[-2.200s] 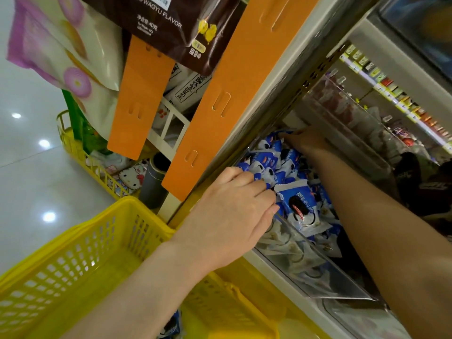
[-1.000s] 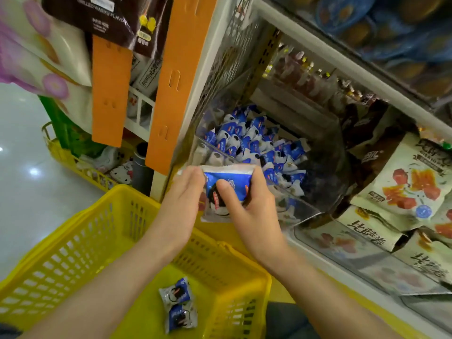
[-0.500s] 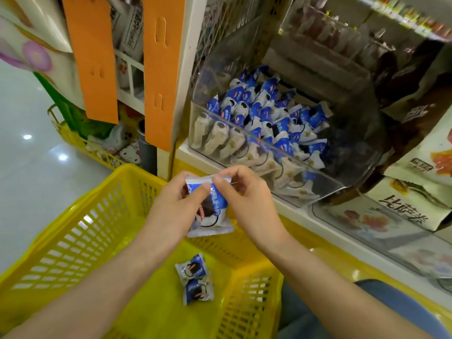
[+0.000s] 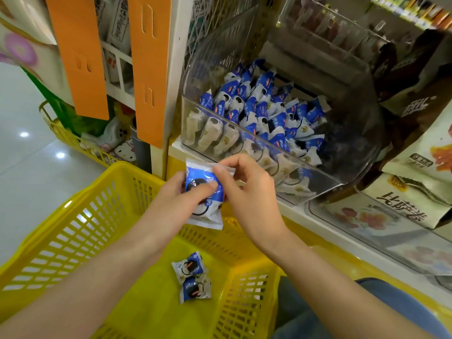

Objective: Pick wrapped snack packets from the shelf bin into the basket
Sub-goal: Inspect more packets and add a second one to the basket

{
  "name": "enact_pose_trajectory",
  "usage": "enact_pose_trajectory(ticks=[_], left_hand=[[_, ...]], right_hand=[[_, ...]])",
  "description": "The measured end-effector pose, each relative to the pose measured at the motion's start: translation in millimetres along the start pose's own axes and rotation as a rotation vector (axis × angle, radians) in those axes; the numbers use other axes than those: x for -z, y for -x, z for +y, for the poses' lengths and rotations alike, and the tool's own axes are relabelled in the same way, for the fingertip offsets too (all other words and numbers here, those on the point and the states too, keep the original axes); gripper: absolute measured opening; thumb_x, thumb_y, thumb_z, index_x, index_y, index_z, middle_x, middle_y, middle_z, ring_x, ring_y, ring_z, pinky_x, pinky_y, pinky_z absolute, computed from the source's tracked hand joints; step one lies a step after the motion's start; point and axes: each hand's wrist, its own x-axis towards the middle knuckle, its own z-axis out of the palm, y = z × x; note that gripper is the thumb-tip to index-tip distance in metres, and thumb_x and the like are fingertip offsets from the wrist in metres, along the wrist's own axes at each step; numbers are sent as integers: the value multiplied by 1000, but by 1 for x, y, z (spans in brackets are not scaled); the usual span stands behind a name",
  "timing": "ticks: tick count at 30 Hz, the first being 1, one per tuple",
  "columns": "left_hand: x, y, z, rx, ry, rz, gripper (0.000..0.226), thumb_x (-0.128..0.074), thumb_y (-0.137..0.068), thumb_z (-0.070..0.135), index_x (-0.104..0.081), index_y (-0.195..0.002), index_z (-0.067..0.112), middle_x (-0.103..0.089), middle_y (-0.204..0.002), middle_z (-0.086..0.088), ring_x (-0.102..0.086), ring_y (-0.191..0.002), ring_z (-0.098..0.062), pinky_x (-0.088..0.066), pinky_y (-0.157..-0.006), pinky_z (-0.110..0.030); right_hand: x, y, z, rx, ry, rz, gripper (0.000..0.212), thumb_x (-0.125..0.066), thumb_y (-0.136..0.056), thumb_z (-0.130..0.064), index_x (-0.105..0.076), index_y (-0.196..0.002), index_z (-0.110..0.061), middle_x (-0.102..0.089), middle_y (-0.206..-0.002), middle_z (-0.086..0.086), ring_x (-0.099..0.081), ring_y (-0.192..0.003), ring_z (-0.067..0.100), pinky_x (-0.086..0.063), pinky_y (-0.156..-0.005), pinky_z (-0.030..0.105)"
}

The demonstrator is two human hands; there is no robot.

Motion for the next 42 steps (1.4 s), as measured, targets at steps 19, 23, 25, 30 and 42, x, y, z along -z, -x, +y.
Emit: enact_pose_trajectory(ticks=[19, 23, 25, 30, 42], left_hand=[[32, -12, 15, -264, -182, 221, 12, -71, -76, 11, -67, -82, 20, -70, -69, 9, -62, -61, 4, -48, -57, -10], [25, -11, 10, -312, -325, 159, 19, -73, -74, 9, -63, -74, 26, -68, -67, 8, -60, -59, 6, -43, -54, -6], [22, -10, 6, -306, -344, 140, 17, -72, -75, 11, -64, -74, 27, -68, -72, 6, -60, -62, 4, -44, -54, -6], [18, -11, 1, -244, -237, 182, 12, -62, -85, 21, -63, -77, 29, -66, -81, 9, -63, -73, -1, -52, -64, -17], [19, -12, 0, -237, -286, 169, 14, -58, -88, 24, -61, -75, 22, -65, -69, 1, -62, -65, -8, -51, -61, -30]], right_hand=[[-12, 9, 12, -286, 101, -366, 50, -69, -81, -17, -43, -124, -19, -60, -117, 2, -58, -104, 13, -49, -91, 29], [-13, 11, 5, -113, 111, -357, 47, -70, -80, -26, -49, -122, -20, -60, -111, -4, -56, -99, 3, -45, -82, 11], [-11, 10, 3, -127, 31, -332, 32, -68, -82, -26, -57, -111, -20, -66, -101, -2, -62, -92, 7, -52, -82, 27], [-11, 9, 1, -239, -130, -266, 14, -65, -85, -24, -57, -97, -23, -69, -97, 2, -67, -88, 12, -56, -79, 36], [-7, 6, 1, -157, -130, -136, 5, -57, -91, -19, -61, -88, -17, -67, -86, 5, -65, -84, 18, -55, -76, 38]])
